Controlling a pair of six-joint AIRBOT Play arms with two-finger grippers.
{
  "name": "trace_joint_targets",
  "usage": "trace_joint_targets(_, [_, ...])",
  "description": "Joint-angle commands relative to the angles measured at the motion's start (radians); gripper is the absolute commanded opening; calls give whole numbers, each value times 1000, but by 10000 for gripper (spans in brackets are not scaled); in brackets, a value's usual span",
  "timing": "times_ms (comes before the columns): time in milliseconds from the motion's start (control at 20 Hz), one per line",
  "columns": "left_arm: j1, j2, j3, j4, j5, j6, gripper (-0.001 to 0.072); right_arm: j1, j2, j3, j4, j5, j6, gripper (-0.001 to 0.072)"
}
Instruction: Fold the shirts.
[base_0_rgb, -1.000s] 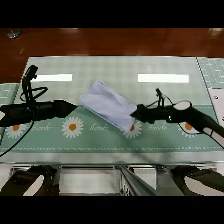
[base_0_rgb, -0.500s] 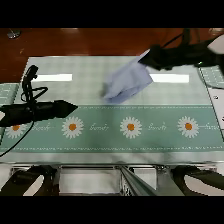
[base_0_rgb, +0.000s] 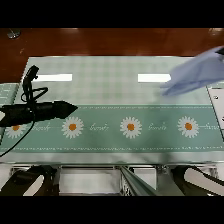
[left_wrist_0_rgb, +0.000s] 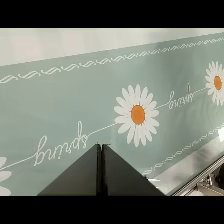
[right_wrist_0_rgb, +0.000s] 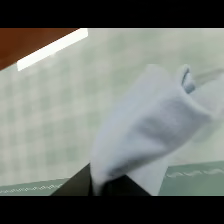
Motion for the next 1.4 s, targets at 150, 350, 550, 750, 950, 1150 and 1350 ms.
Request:
trace_joint_targets(150, [0,0,-1,0,0,0,32,-360,124,-130,-264,251,42,24])
trace_joint_targets(350, [-1,0,-1,0,0,0,32,-459,326,-470,-589,252,93,24])
trace_joint_targets(550, [-1,-1,-1,0,4,0,32,-511,577,-795,-839,54,197,77])
trace_joint_targets(750, [0,-18,1,0,55,-43,67,-520,584,-830,-698,-120,147,612])
trace_joint_targets(950, [32,-169,207,1,16,12,30,-420,489,-763,153,-401,-165,25])
trace_joint_targets(1150, [-8,-384,607,5,-116,19,29,120,381,-674,240,-540,-418,25])
trace_joint_targets(1350, [-177,-409,541,357,-138,-109,29,568,204,-721,-447,-500,-53,25])
